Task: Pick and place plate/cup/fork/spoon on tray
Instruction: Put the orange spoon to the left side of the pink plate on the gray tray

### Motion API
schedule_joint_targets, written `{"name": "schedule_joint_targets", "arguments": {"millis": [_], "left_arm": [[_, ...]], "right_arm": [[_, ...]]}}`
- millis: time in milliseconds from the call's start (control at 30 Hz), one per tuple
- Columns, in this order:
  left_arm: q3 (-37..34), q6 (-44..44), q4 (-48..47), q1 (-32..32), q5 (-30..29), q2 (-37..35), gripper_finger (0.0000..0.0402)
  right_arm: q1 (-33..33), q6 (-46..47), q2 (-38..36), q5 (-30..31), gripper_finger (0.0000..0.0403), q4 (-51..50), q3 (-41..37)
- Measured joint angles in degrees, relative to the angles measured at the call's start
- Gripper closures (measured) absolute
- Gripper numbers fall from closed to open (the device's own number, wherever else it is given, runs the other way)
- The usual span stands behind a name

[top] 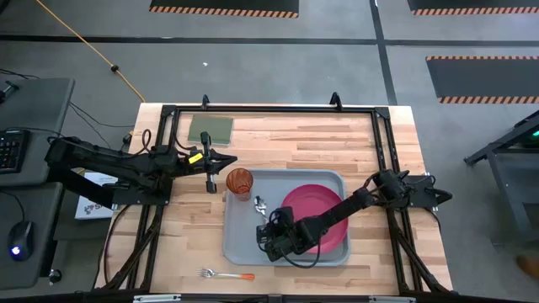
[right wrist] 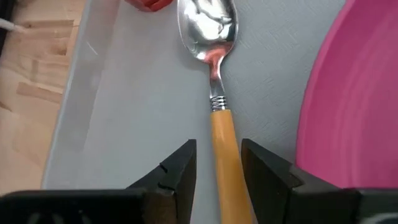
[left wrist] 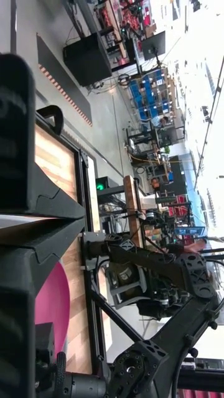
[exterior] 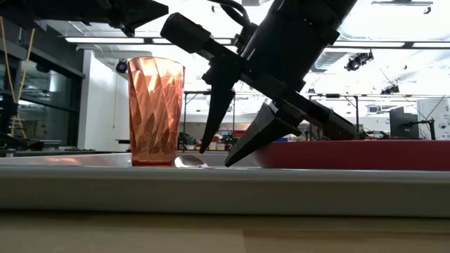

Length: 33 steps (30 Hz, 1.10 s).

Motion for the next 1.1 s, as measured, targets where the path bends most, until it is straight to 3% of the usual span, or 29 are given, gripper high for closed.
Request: {"name": "schedule_joint_targets", "arguments": {"millis": [133,300,467,667,833,1100], "left_arm": [[0.0,0.0,0.0,0.0,0.0,0.0,0.0399],[0.0,0.02,0.0,0.0,0.0,0.0,0.0398],[0.0,0.02,0.02,-0.02,0.0,0.0,0.0399],[0.0,-0.03,0.02,-0.02,0.0,0.0,0.0399],[0.0,-0.04,0.02,-0.04,0.0,0.0,0.0398],[0.0,-0.06,0.04,-0.04,0.0,0.0,0.0398]], "right_arm": [[0.11,-2.54,0.0,-0.05,0.0316,-0.07,0.0],[0.13,-5.75,0.0,-0.09,0.0393,0.4,0.0],[0.13,-11.35,0.0,-1.29,0.0397,2.82,0.0],[-0.52,-27.89,-0.02,0.04,0.0402,2.32,3.85],[-0.23,-49.18,-0.06,-1.26,0.0402,-5.67,9.21],[1.59,-64.89,0.6,-5.41,0.0403,-13.76,9.68]]}}
